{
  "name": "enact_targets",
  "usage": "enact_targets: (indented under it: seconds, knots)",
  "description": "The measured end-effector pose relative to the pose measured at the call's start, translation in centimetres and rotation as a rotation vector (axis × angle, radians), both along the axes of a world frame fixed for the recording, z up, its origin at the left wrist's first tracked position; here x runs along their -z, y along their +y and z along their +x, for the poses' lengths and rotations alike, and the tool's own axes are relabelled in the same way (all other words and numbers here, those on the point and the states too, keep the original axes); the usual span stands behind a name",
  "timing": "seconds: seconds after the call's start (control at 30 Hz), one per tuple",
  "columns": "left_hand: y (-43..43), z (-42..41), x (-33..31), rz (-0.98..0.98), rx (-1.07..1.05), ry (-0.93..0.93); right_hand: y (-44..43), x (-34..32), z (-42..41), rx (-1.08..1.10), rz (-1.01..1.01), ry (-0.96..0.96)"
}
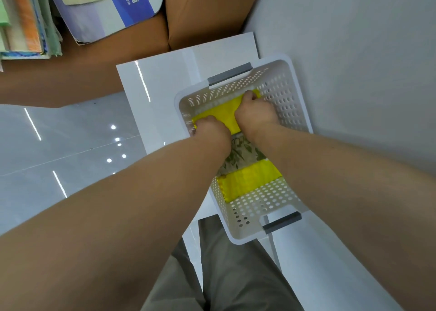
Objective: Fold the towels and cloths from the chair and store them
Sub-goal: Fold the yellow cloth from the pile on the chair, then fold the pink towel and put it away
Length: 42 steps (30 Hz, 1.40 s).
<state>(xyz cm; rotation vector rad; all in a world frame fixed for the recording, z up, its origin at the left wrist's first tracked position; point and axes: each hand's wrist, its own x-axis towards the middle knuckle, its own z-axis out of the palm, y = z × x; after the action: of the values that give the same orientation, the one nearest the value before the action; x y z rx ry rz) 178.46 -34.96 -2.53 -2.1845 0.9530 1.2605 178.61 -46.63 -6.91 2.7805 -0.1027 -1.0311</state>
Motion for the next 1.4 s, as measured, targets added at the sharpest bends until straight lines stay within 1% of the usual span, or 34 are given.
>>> enact_targets:
  seconds: [0.03, 0.13, 0.17, 0.2, 0.23, 0.3, 0.37, 0.43, 0.5, 0.57, 0.7, 0.8, 0.93, 1.0, 1.07, 1.17, 1.3, 1.4]
  knots:
    - [-0.1, 0.1, 0.1, 0.011, -0.01, 0.02, 0.2, -0.1, 0.1, 0.0, -0.013, 0.013]
    - [-0.6, 0.6, -0.8, 0.07, 0.043, 0.078, 0.7, 0.0, -0.2, -0.131, -0.086, 0.031]
    - [-0.8, 0.8, -1.6, 0.099, 0.079, 0.11, 0.6, -0.3, -0.2, -0.133, -0.111, 0.045]
    - [-0.9, 0.9, -2.8, 0.129, 0.118, 0.147, 0.6, -1.1, -0.2, -0.088, -0.105, 0.065]
    - [-0.8, 0.9, -4.1, 0.152, 0.138, 0.182, 0.7, -2.2, -0.4, -0.045, -0.082, 0.095]
    - [-0.4, 0.5, -7.4, 0.147, 0.137, 0.208, 1.1, -5.3, -1.2, 0.003, 0.014, 0.098]
    - [0.0, -0.5, -11.5, 0.07, 0.155, 0.156, 1.3, -9.6, -2.8, 0.058, 0.101, 0.078]
    - [0.2, -1.4, -15.9, -0.006, 0.148, 0.119, 1.7, -14.0, -5.1, 0.187, 0.158, 0.086]
    - [0.8, -2.3, -20.1, -0.039, 0.137, 0.112, 2.1, -18.3, -7.8, 0.381, 0.232, 0.101]
    - [1.6, -2.8, -23.3, -0.081, 0.154, 0.068, 2.7, -22.1, -10.4, 0.554, 0.304, 0.109]
    - [3.2, -3.5, -26.0, -0.169, 0.182, -0.031, 3.9, -27.1, -15.3, 0.782, 0.359, 0.068]
    - [3.7, -3.8, -27.0, -0.225, 0.331, -0.068, 4.7, -28.9, -18.5, 0.959, 0.354, -0.003]
    - [3.3, -6.0, -28.8, -0.341, 0.652, -0.122, 6.5, -31.0, -23.4, 1.3, 0.376, -0.194]
    - [2.6, -8.4, -29.2, -0.435, 0.765, -0.085, 8.2, -31.9, -26.7, 1.496, 0.381, -0.298]
    - [1.9, -11.7, -29.5, -0.52, 0.792, 0.001, 10.4, -32.9, -30.7, 1.698, 0.389, -0.358]
    - [1.3, -18.8, -30.0, -0.63, 0.823, 0.146, 14.4, -34.4, -37.9, 1.928, 0.354, -0.474]
    - [2.7, -29.6, -31.9, -0.652, 0.87, 0.33, 21.2, -35.6, -48.1, 2.217, 0.261, -0.565]
    - [4.6, -37.1, -32.7, -0.651, 0.89, 0.425, 26.8, -35.9, -55.0, 2.374, 0.126, -0.653]
